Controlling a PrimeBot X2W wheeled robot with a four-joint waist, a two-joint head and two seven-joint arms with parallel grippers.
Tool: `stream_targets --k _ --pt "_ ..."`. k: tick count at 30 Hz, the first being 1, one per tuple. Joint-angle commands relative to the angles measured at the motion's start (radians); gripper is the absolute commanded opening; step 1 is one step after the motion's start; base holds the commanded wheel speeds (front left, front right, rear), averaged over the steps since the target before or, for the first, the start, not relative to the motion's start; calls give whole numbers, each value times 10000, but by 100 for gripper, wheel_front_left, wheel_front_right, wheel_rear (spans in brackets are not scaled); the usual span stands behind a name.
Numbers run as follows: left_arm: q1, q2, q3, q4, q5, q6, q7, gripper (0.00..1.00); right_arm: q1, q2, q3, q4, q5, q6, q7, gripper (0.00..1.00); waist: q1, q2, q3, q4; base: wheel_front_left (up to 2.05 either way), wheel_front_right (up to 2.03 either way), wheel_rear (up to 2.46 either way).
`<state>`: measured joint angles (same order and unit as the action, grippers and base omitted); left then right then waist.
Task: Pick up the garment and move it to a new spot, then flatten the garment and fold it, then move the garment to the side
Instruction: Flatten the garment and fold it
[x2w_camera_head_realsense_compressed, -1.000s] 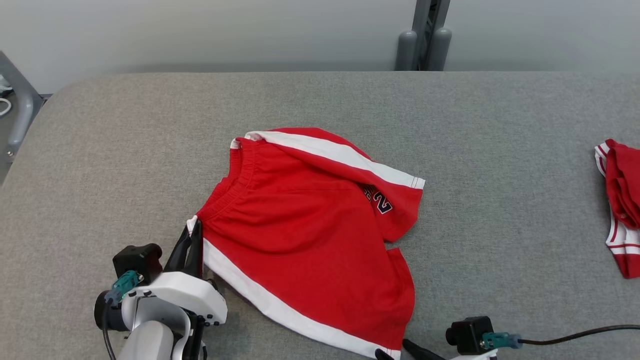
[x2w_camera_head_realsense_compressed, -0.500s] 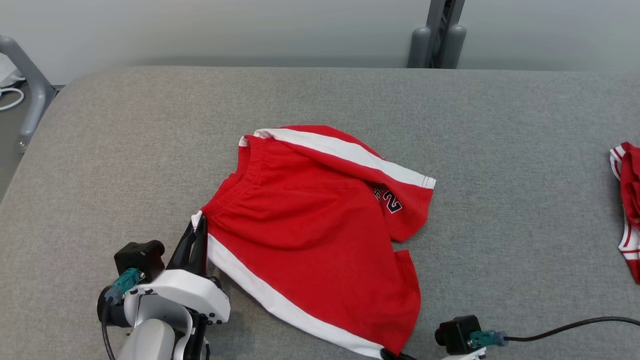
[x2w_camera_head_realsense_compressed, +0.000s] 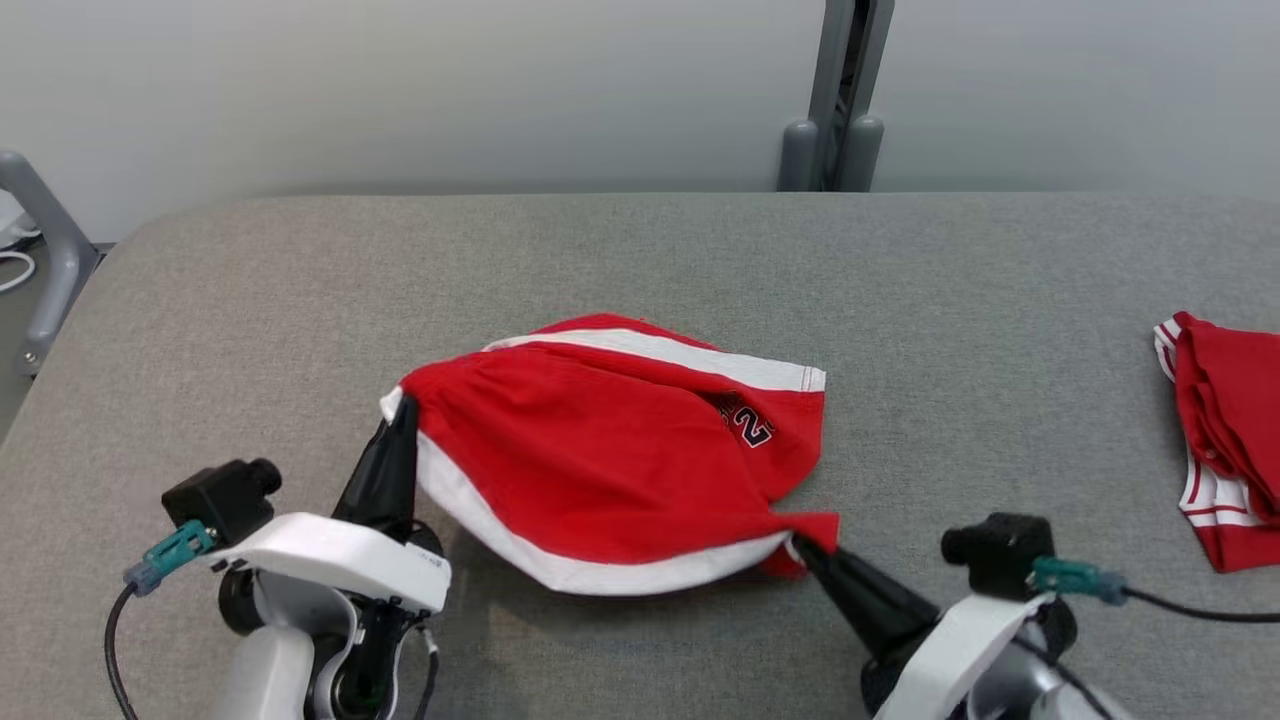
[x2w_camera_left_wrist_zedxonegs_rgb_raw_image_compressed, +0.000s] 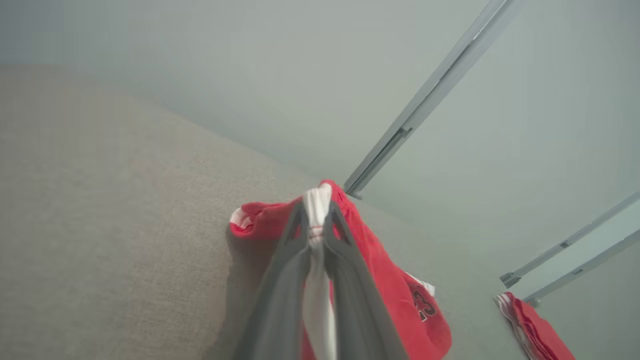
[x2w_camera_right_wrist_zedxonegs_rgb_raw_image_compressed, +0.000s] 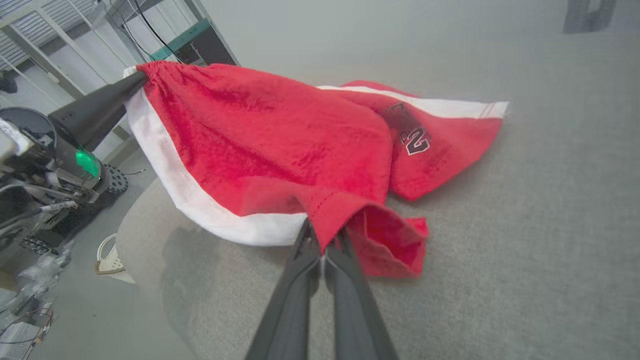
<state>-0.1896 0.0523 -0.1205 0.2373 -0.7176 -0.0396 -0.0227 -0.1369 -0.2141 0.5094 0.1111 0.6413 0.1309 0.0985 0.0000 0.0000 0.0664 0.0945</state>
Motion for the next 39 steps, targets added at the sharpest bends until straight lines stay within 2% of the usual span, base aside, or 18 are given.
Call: stream_targets --k 1,7,19,23,26,27,28,32,35,36,39 --pt "-139 8 -51 -197 -79 23 75 0 -206 -184 -152 -185 -18 -5 -94 0 0 0 -102 -64 0 0 0" --pt "-568 5 -275 -1716 -808 615 1016 0 -866 -434 -1319 -1442 -507 -5 -250 0 0 0 -383 -239 0 0 0" --pt "-1398 205 124 -3754 -1920 1983 3040 0 -1763 663 -3177 -2940 -1425 -5 369 0 0 0 -464 -729 0 0 0" --pt "-2180 338 145 -3879 -2172 2324 3803 0 -2442 805 -3465 -3025 -1878 -5 666 0 0 0 -136 -858 0 0 0" --pt "-3536 590 211 -3419 -2461 2751 4779 0 -3684 719 -3545 -2720 -2192 -5 1010 0 0 0 583 -996 0 0 0" --pt "-4509 679 239 -3013 -2536 3000 5213 0 -4565 690 -3537 -2432 -2150 -5 1172 0 0 0 1173 -1072 0 0 0" --pt "-5020 726 250 -2744 -2521 3072 5357 0 -5056 557 -3521 -2221 -2197 -5 1217 0 0 0 1458 -1098 0 0 0" --pt "-7225 976 5 -1674 -2187 2913 5605 0 -7221 533 -3396 -1167 -1711 -5 1224 0 0 0 2640 -1265 0 0 0" --pt "-8941 1094 -286 -748 -1730 2437 5329 0 -8968 42 -3003 -170 -1880 -6 798 0 0 0 3423 -1352 0 0 0" --pt "-9493 1110 -364 -426 -1604 2196 5135 0 -9500 69 -2917 246 -1853 -6 591 0 0 0 3661 -1396 0 0 0" --pt "-10896 1130 -118 706 -989 2105 3809 0 -10975 243 -2972 1367 -1982 -5 -296 0 0 0 4277 -1554 0 0 0"
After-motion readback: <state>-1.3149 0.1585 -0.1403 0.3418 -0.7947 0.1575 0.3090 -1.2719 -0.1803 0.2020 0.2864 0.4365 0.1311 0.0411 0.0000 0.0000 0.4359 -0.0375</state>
